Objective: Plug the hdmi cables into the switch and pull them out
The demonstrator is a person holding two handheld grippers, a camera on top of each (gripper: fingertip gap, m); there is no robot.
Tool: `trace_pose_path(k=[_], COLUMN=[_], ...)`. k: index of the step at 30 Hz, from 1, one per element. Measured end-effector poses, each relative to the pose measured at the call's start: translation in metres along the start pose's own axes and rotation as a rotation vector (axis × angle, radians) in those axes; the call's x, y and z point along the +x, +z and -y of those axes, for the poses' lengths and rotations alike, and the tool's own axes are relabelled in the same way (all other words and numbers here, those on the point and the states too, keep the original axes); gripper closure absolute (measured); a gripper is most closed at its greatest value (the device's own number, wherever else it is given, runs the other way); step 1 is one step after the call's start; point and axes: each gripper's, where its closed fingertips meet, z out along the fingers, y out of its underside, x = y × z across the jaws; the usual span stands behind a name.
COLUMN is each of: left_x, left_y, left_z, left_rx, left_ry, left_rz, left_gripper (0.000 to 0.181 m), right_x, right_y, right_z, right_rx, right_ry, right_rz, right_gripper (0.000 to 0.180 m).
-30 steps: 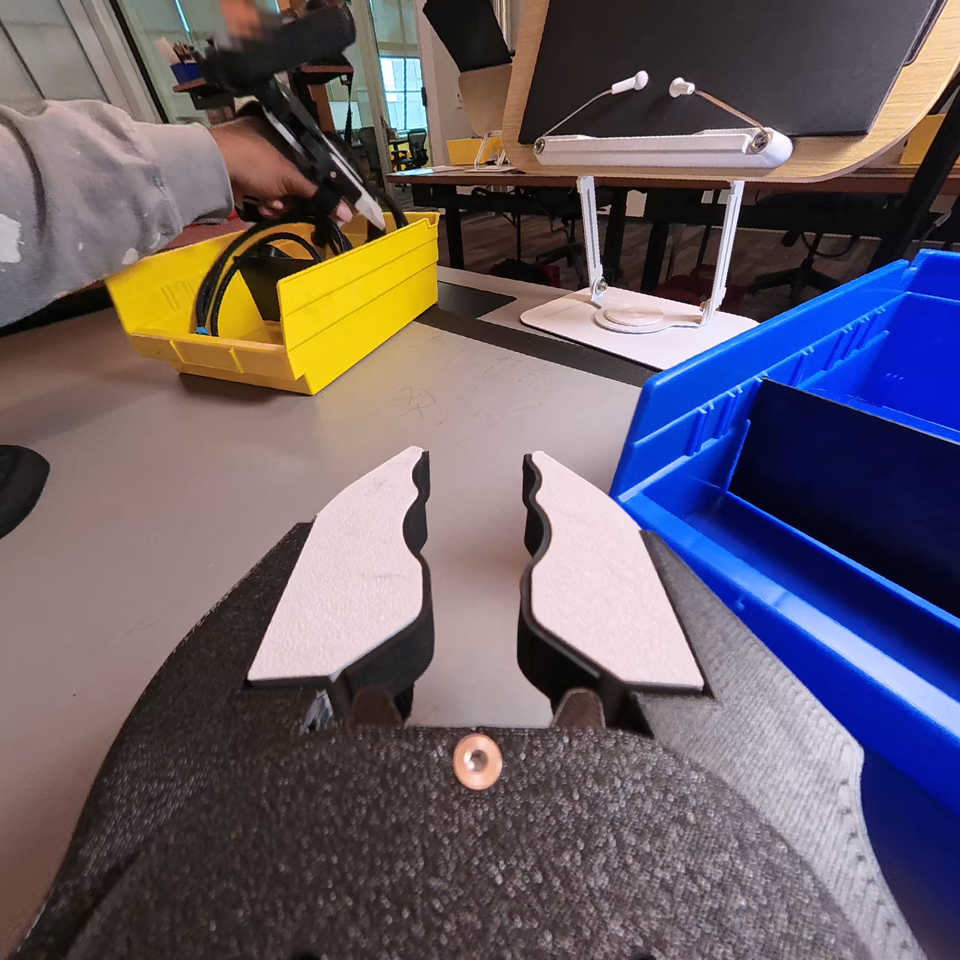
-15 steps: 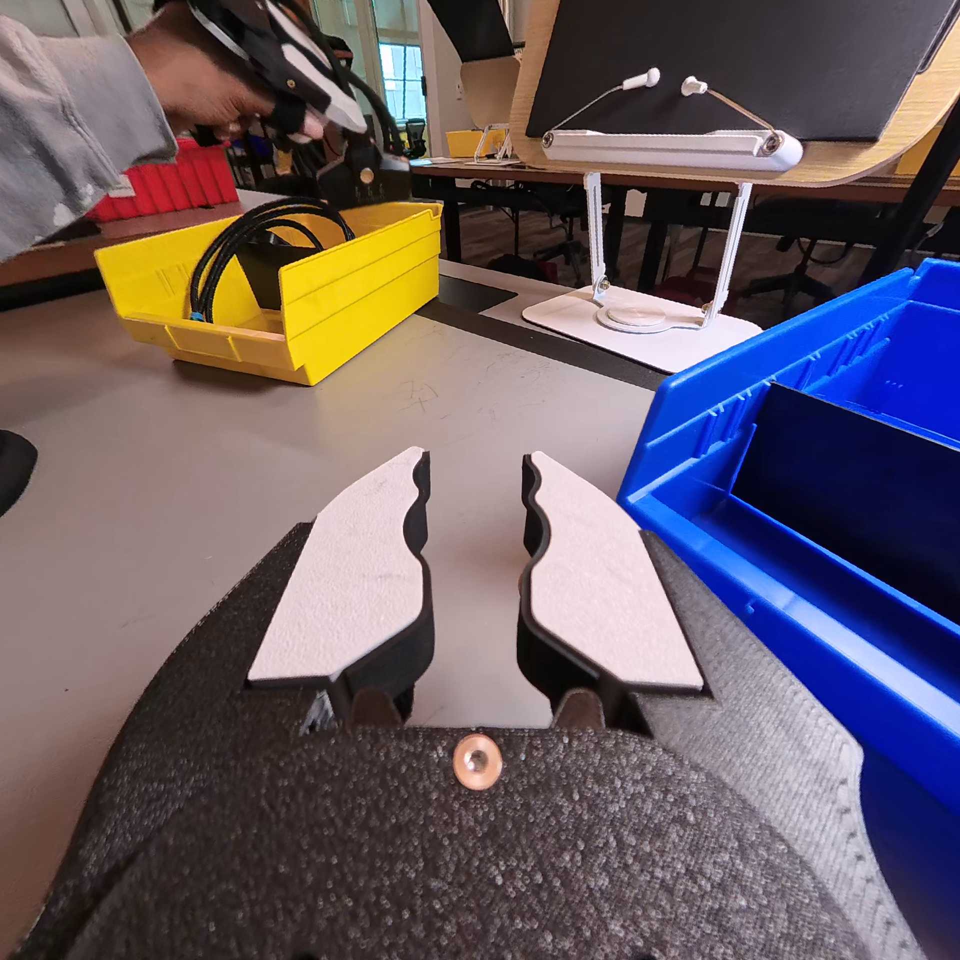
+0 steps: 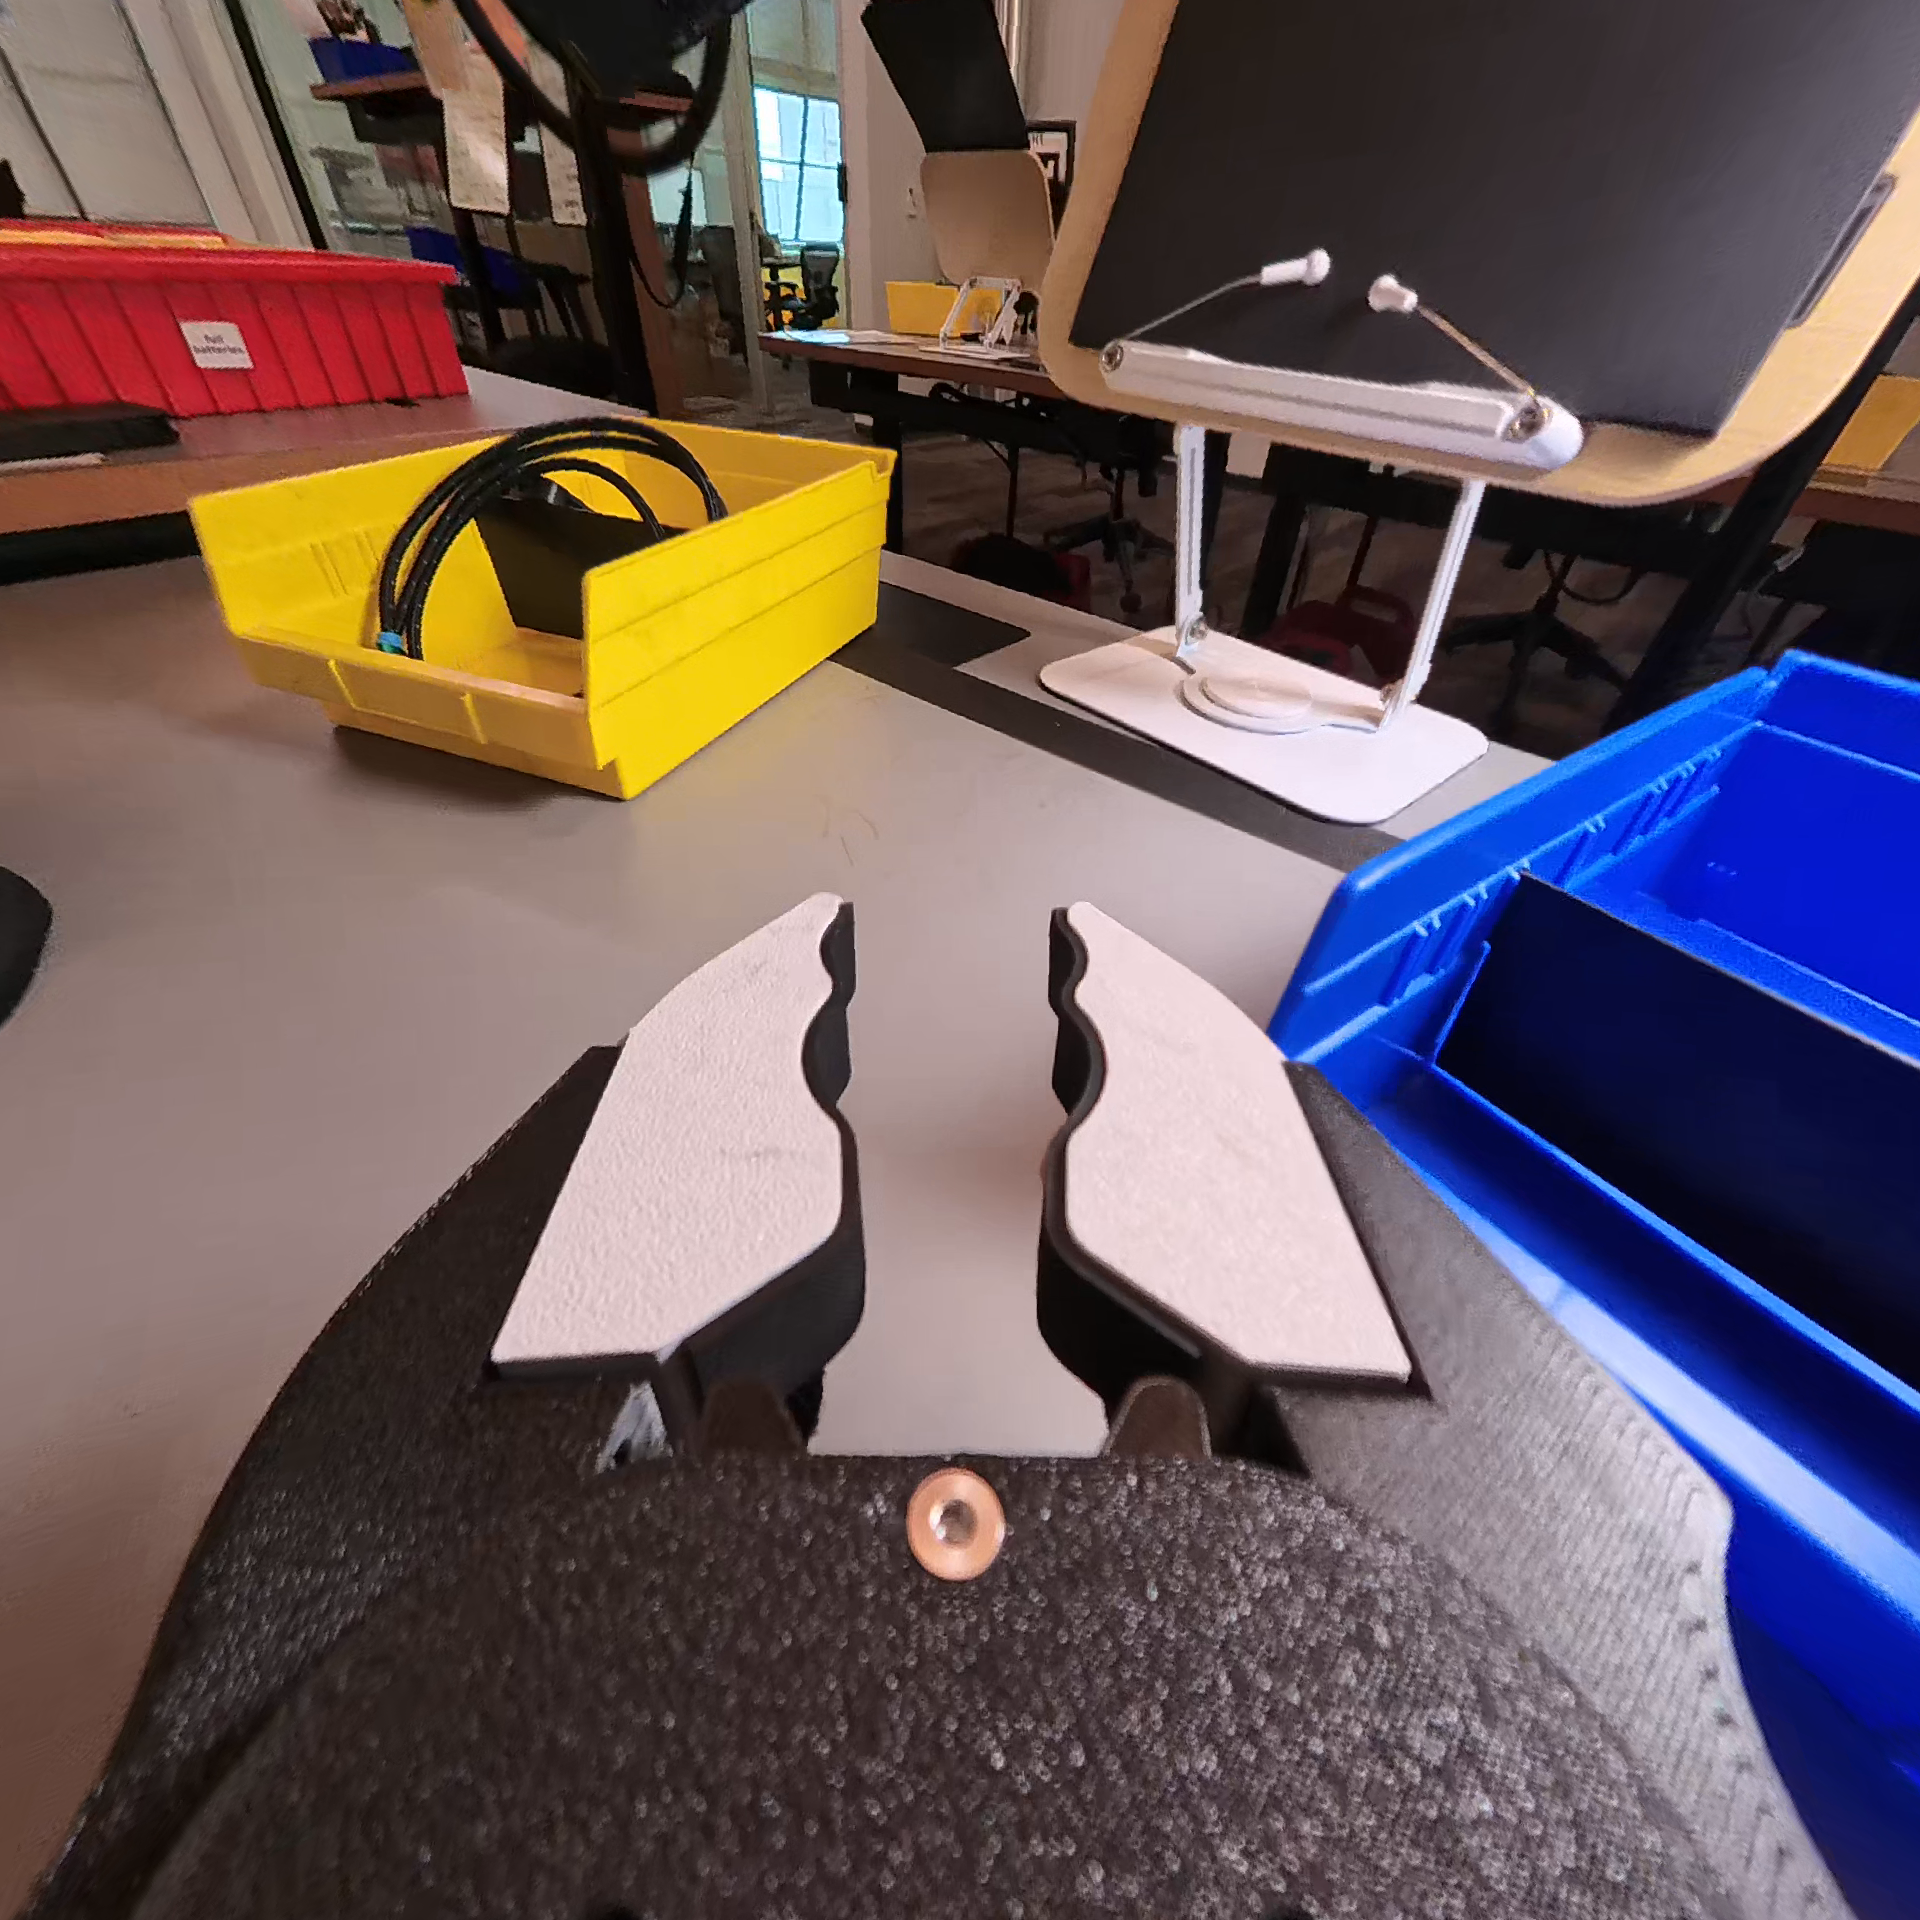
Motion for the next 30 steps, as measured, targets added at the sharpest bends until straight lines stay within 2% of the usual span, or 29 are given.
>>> trace_pose_path(k=[3, 7, 12, 16, 18, 20, 23, 24, 25, 27, 30], left_x=[0.049, 0.102, 0.135, 0.159, 0.17, 0.184, 0.203, 0.21, 0.217, 0.227, 0.222], left_y=[-0.007, -0.01, -0.002, -0.001, 0.0, -0.001, -0.004, -0.008, -0.011, -0.013, -0.002], left_z=[0.013, 0.007, -0.009, -0.021, -0.033, -0.042, -0.049, -0.05, -0.053, -0.059, -0.057], left_rx=[0.091, 0.145, 0.211, 0.185, 0.128, 0.085, 0.029, 0.005, -0.022, -0.065, -0.069], left_ry=[-0.058, -0.169, -0.297, -0.341, -0.308, -0.291, -0.262, -0.247, -0.225, -0.183, -0.241], left_rz=[-0.174, -0.413, -0.589, -0.757, -0.8, -0.855, -0.934, -0.971, -1.002, -1.033, -0.971], left_gripper=[0.168, 0.168, 0.168, 0.167, 0.167, 0.167, 0.167, 0.167, 0.167, 0.167, 0.165], right_x=[-0.005, -0.012, -0.02, -0.027, -0.045, -0.067, -0.092, -0.105, -0.119, -0.135, -0.141], right_y=[0.002, 0.003, 0.007, 0.016, 0.02, 0.021, 0.033, 0.036, 0.037, 0.039, 0.044], right_z=[0.016, 0.043, 0.083, 0.109, 0.102, 0.076, 0.033, 0.023, 0.016, 0.008, 0.017], right_rx=[0.002, 0.01, 0.046, -0.005, -0.138, -0.32, -0.476, -0.488, -0.477, -0.456, -0.325], right_ry=[-0.037, -0.104, -0.123, -0.177, -0.235, -0.3, -0.392, -0.379, -0.35, -0.268, -0.064], right_rz=[0.008, 0.016, 0.072, 0.177, 0.318, 0.476, 0.594, 0.659, 0.731, 0.84, 0.936], right_gripper=[0.143, 0.14, 0.138, 0.134, 0.132, 0.133, 0.134, 0.134, 0.144, 0.15, 0.152])
